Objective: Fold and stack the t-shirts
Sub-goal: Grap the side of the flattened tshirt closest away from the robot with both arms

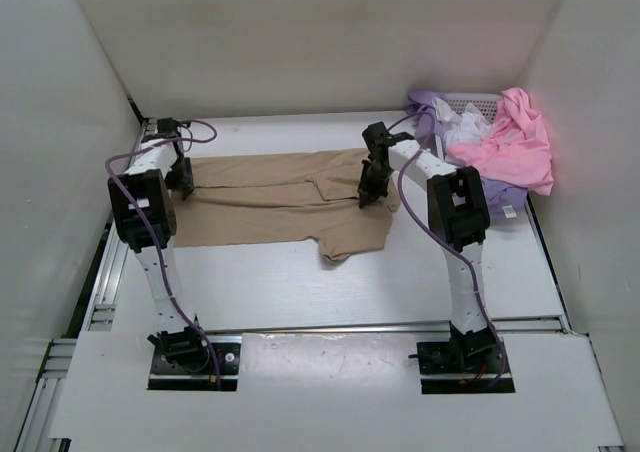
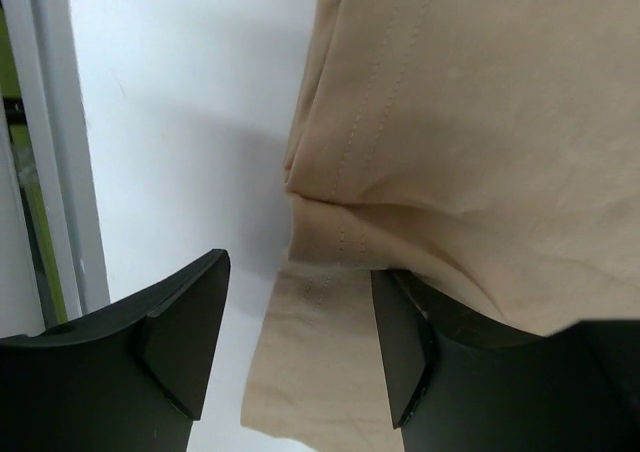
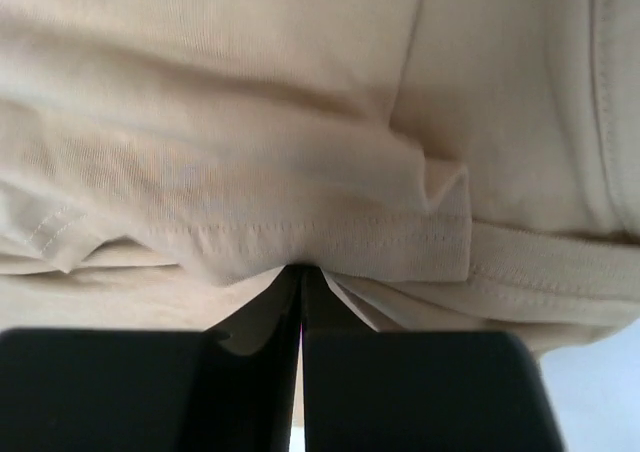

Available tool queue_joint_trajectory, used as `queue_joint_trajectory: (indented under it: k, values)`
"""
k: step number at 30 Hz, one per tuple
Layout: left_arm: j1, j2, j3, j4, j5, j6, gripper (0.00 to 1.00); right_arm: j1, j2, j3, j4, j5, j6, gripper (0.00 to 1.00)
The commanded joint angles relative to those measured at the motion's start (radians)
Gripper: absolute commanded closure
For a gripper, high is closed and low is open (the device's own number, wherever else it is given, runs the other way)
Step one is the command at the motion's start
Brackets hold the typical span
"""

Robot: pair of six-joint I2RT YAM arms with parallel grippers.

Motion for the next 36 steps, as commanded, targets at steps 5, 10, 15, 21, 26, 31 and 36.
queue_joint_trajectory:
  k: [5, 10, 15, 21, 26, 31, 36]
  values:
    - [0.005, -0.109, -0.017, 0.017, 0.051, -0.017, 0.29, -0.002, -0.160, -0.050, 0.034, -0.098, -0.059, 0.76]
    - [0.066, -0.381, -0.209, -0.038, 0.180, -0.017, 0.25, -0.002, -0.395, -0.258, 0.045, -0.058, -0.114, 0.51]
    - [0.112, -0.468, -0.398, -0.052, 0.199, -0.017, 0.19, -0.002, -0.521, -0.469, 0.022, -0.049, -0.128, 0.32]
    - [0.168, -0.347, -0.433, 0.042, 0.177, -0.017, 0.19, -0.011, -0.483, -0.572, 0.129, -0.098, -0.117, 0.19]
    - [0.197, -0.206, -0.315, 0.063, 0.153, -0.017, 0.22, -0.011, -0.427, -0.562, 0.212, -0.129, -0.127, 0.19]
    - [0.206, -0.195, -0.347, 0.054, 0.220, -0.017, 0.69, -0.011, -0.378, -0.582, 0.255, -0.159, -0.098, 0.41]
    - [0.206, -0.238, -0.379, 0.054, 0.245, -0.017, 0.90, -0.020, -0.459, -0.651, 0.231, -0.192, -0.097, 0.78]
